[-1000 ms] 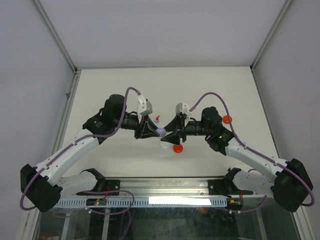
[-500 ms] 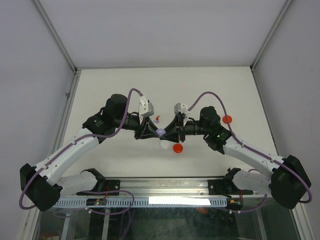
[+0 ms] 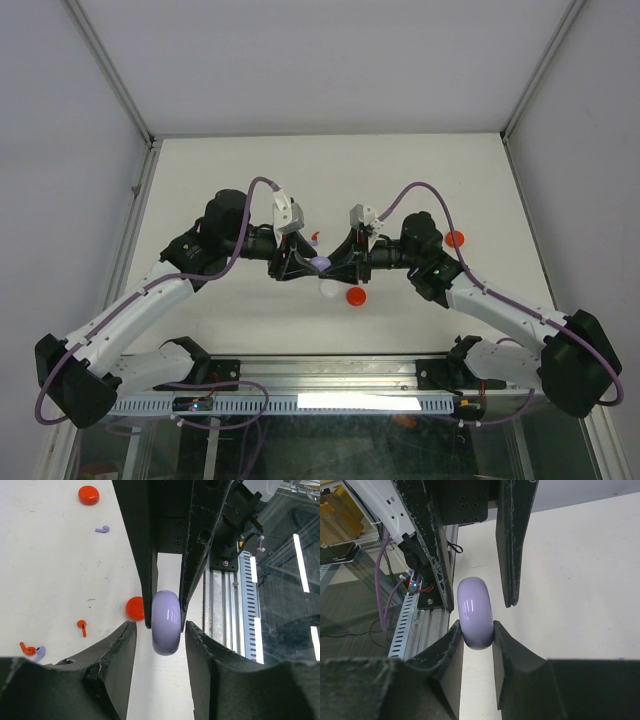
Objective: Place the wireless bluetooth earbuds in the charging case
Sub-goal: Open the charging case.
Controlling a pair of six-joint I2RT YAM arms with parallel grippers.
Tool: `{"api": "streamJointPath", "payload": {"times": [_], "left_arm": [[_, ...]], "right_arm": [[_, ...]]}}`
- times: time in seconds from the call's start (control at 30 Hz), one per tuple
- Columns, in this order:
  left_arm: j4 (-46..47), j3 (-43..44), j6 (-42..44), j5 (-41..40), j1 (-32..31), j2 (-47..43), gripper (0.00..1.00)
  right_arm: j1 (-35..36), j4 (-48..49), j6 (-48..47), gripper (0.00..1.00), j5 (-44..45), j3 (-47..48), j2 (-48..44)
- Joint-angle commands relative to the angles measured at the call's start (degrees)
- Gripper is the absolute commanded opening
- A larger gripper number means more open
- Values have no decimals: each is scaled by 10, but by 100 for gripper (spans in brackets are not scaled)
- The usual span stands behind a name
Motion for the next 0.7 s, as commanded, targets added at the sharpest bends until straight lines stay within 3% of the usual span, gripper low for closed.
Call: {"api": "streamJointPath", "payload": {"times": [0.0,0.2,0.67], "left_arm": [[57,-11,-20,-7,-6,-12,47],[72,-17,-35,-13,-6,-4,53],[103,-23,-93,-75,1,-9,49]], "right_arm": [[0,41,11,0,-12,5,-17],[-1,44,12,0,-10,5,-16],[-1,35,1,0,-16,-7,-28]]}}
